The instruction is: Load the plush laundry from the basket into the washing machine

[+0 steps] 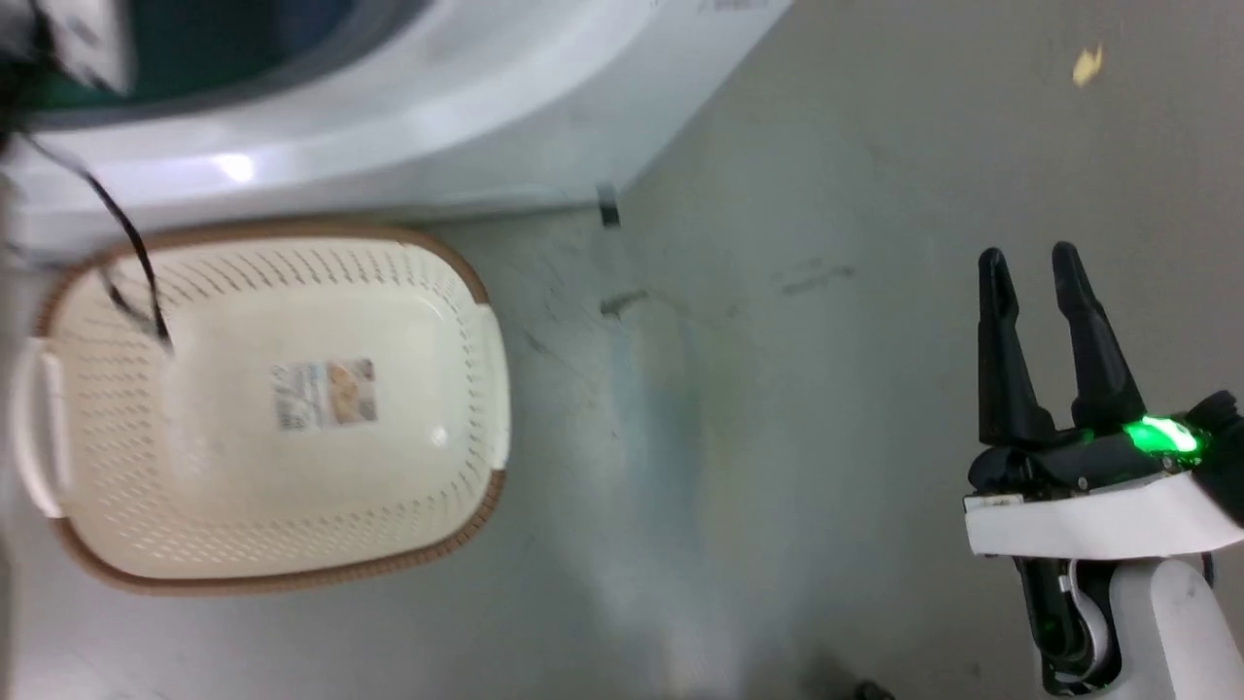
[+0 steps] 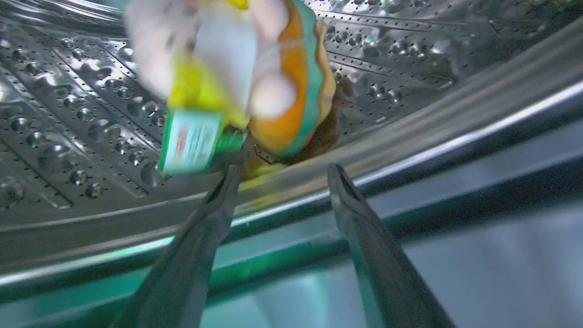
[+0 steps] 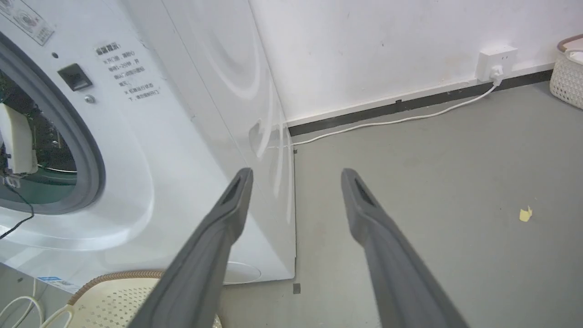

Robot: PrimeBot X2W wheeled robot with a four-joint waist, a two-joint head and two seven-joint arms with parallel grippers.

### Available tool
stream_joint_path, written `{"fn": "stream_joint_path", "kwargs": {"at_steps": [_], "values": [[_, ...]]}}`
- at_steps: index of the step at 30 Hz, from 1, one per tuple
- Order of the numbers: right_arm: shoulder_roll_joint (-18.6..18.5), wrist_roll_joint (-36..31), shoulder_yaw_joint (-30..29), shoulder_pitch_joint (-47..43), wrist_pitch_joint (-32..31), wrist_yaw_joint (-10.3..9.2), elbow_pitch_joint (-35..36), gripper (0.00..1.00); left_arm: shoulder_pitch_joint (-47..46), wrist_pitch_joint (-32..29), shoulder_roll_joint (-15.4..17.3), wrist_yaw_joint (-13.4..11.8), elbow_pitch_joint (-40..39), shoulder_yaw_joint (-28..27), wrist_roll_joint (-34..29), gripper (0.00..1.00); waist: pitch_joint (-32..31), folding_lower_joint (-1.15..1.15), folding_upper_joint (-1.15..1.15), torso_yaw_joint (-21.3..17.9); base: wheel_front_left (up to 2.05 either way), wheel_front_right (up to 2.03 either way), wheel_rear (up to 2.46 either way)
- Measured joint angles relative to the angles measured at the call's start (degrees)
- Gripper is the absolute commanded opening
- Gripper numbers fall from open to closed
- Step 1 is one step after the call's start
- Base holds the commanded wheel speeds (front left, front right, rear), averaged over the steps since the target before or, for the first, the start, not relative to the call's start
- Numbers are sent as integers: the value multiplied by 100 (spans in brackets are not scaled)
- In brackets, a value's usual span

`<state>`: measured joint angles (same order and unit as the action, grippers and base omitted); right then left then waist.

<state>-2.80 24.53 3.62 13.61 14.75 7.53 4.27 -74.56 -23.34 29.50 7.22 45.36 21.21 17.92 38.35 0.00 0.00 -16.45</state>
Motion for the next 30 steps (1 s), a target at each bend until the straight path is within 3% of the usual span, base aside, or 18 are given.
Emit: {"fn": "stream_joint_path", "kwargs": {"at_steps": [3,7,11,14,22,30], "values": [[-2,-183,-109,-76,0,0,-24,100,450,494,-227,0,30,43,181,100,-351,-1,0,121,0,0,0],[-2,-449,-218,-384,0,0,-58,100,1323,1673,-535,2,-215,248,338,100,-1035,-1,0,390,0,0,0],[-2,-586,-321,-598,0,0,-69,100,2144,2810,-626,-3,-605,392,314,100,-1607,-2,0,643,0,0,0],[-2,-637,-407,-710,0,0,-78,100,2844,3396,-791,-175,-870,381,387,100,-1998,-2,0,851,0,0,0],[-2,-838,-500,-1218,0,0,-144,100,4768,3802,-1255,-1068,-2332,177,387,100,-2881,-2,0,1466,0,0,0],[-1,-893,-420,-1500,0,0,-170,100,6606,3805,-1502,-1536,-3709,-198,218,100,-3474,-1,0,1907,0,0,0]]}}
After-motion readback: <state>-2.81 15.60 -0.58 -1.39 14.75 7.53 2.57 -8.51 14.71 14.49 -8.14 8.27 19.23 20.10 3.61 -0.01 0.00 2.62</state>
